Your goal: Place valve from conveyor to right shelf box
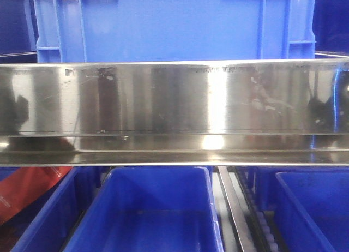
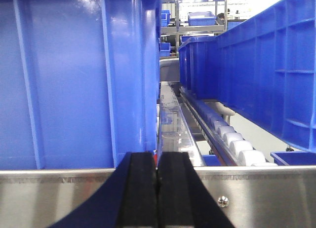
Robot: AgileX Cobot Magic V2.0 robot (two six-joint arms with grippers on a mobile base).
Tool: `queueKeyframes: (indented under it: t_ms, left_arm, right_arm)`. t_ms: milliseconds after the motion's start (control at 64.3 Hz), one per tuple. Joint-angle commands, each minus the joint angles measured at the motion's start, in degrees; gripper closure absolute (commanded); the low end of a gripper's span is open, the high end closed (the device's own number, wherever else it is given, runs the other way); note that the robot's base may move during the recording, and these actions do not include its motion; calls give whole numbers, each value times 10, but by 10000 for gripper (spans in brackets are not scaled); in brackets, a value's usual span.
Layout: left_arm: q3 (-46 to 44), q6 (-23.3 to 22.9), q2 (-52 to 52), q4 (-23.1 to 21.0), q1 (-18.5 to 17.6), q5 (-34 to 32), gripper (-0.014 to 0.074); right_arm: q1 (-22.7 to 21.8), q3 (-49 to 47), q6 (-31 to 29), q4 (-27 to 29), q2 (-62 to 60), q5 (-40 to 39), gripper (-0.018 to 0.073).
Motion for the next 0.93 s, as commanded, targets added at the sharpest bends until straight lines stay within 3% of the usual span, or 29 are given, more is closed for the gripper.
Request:
queueKeyframes:
  t_ms: [0, 917]
  left_arm:
    - [-1, -5, -3, -4, 1, -11, 707]
    - [-1, -5, -3, -4, 1, -11, 707]
  right_arm:
    - [-3, 0, 1, -4, -2, -19, 722]
    - [-3, 0, 1, -4, -2, -19, 722]
